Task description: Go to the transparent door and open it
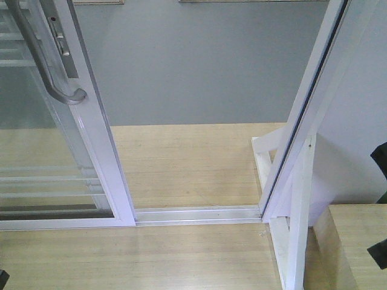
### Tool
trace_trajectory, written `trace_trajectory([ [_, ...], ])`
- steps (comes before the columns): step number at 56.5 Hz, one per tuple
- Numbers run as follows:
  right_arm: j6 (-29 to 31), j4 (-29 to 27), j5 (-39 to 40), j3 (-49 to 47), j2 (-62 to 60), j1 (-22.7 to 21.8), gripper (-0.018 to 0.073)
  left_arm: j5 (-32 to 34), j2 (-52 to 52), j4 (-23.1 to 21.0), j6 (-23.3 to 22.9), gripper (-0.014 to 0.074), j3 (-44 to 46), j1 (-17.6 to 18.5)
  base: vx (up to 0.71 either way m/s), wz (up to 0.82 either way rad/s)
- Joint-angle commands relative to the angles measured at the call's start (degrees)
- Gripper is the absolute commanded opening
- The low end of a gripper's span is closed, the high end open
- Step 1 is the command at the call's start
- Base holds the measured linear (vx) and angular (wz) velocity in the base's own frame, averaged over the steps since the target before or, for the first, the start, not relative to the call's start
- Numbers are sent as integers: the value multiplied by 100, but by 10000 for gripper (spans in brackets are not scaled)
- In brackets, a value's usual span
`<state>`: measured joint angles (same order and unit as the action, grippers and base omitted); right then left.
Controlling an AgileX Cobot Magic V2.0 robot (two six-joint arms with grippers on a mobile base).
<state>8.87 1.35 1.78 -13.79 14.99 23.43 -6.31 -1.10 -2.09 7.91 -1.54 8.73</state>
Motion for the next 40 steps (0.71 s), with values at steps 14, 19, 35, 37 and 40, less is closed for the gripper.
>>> trace_trajectory([
  [14, 78, 89, 532, -118, 48, -22, -4, 519, -35, -16, -47, 3, 109, 36, 0, 0],
  [19, 89, 169, 546, 175, 48, -22, -4, 519, -35, -16, -47, 3, 109, 36, 0, 0],
  [35, -565, -7, 318, 1575, -746, -22, -4, 519, -35, -16, -47, 3, 109, 36, 0, 0],
  [37, -614, 8, 101, 1558, -917, -22, -4, 519, -35, -16, -47, 3, 109, 36, 0, 0],
  [40, -614, 42, -36, 1563, -1168, -28, -4, 519, -35, -16, -47, 3, 109, 36, 0, 0],
])
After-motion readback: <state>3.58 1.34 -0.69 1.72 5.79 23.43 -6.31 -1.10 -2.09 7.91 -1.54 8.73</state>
